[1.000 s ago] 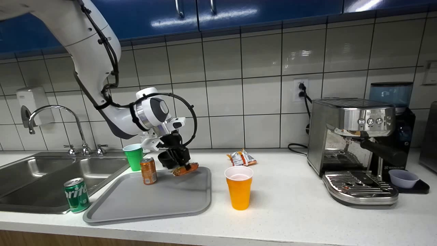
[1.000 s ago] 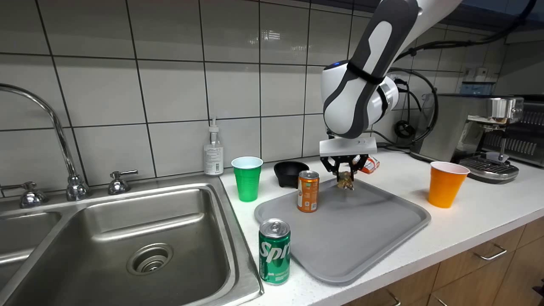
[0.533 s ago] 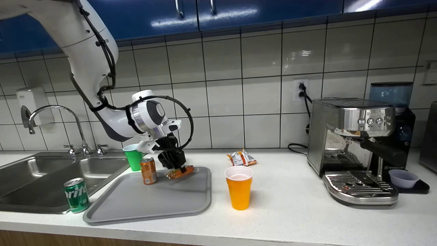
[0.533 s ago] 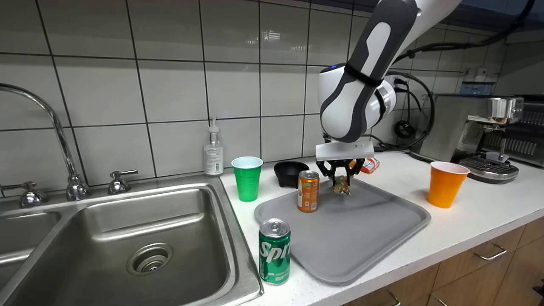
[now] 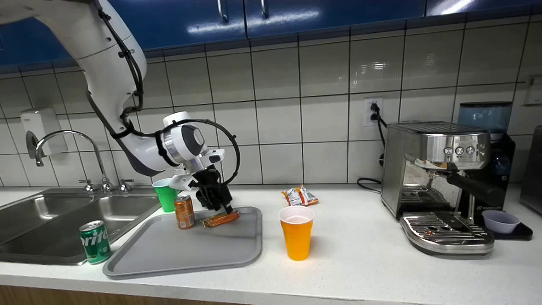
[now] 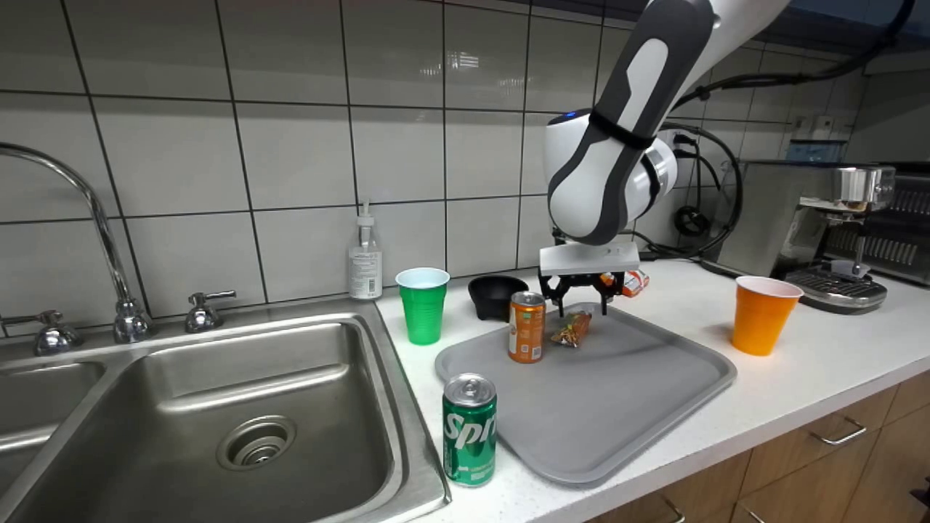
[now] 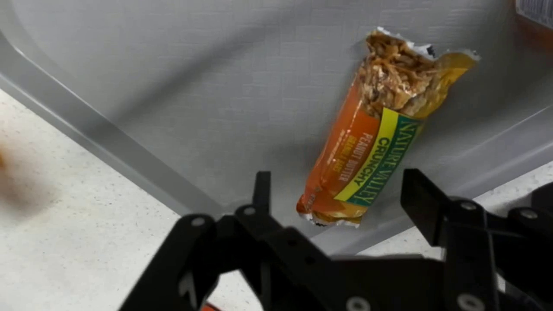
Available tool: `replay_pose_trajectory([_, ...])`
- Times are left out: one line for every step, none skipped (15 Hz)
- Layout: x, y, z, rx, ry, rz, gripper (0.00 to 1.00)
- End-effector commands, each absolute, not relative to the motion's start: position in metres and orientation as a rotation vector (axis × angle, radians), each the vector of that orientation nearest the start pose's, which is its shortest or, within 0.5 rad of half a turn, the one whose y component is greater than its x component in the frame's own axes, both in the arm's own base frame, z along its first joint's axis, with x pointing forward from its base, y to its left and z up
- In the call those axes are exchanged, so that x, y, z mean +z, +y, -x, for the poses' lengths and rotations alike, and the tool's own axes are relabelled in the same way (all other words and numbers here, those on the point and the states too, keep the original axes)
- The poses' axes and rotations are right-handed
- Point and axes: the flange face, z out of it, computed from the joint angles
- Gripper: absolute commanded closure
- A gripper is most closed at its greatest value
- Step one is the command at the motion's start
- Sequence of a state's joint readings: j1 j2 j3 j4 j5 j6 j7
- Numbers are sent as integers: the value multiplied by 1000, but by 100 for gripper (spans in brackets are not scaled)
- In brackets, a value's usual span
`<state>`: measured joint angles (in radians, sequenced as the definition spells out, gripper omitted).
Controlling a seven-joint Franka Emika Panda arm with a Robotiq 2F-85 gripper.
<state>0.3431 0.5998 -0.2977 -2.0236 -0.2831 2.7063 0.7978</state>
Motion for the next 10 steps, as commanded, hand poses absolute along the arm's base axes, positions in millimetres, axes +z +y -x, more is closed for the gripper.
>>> replay_pose_trajectory([180,31,-604,-376,726,3279,0])
replay_pose_trajectory([181,28,-605,-380,735,3278,0])
replay_pose_trajectory([182,24,-606,-387,746,3278,0])
replay_pose_trajectory([183,20,-607,-395,756,3277,0])
replay_pose_trajectory([184,15,-609,-403,769,3275,0])
replay_pose_trajectory([185,11,-610,-411,782,3274,0])
replay_pose_trajectory([186,5,-612,-421,798,3272,0])
replay_pose_trajectory([187,1,-614,-428,810,3271,0])
replay_pose_trajectory([189,-5,-616,-438,823,3269,0])
replay_pose_trajectory([190,-9,-618,-449,836,3268,0])
